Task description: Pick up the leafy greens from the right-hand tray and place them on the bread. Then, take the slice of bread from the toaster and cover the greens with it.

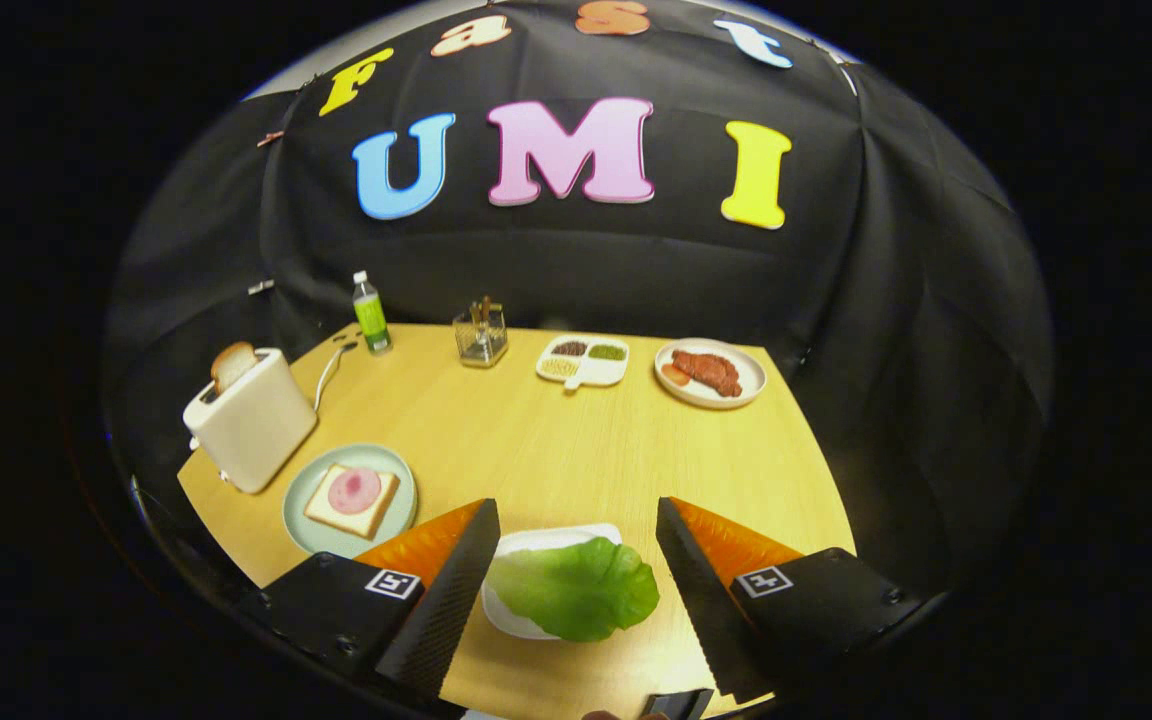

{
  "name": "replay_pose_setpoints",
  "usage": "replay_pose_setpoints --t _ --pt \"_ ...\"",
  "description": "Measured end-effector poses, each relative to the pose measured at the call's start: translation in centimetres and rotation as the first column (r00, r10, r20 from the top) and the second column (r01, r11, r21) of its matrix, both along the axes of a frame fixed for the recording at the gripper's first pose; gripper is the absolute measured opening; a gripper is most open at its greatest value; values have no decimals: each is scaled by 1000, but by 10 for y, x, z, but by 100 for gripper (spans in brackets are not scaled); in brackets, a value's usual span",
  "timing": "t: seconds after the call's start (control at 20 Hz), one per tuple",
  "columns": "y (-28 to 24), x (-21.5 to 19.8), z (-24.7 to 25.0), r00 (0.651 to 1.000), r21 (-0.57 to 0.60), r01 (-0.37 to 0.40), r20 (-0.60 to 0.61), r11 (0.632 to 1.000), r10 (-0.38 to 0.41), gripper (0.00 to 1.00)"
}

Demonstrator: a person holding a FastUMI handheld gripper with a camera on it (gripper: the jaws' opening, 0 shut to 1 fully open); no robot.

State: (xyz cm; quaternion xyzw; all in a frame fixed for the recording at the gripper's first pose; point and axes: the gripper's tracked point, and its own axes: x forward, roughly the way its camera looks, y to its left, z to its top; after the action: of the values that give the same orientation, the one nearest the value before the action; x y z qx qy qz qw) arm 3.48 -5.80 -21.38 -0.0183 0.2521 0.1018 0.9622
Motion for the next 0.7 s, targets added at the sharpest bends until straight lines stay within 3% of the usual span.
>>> replay_pose_setpoints --t 0.25,0.7 --pt "-5 1 -55 989 -41 -96 -120 995 90 98" --pt "11 0 -123 949 -129 -257 -219 958 225 98"
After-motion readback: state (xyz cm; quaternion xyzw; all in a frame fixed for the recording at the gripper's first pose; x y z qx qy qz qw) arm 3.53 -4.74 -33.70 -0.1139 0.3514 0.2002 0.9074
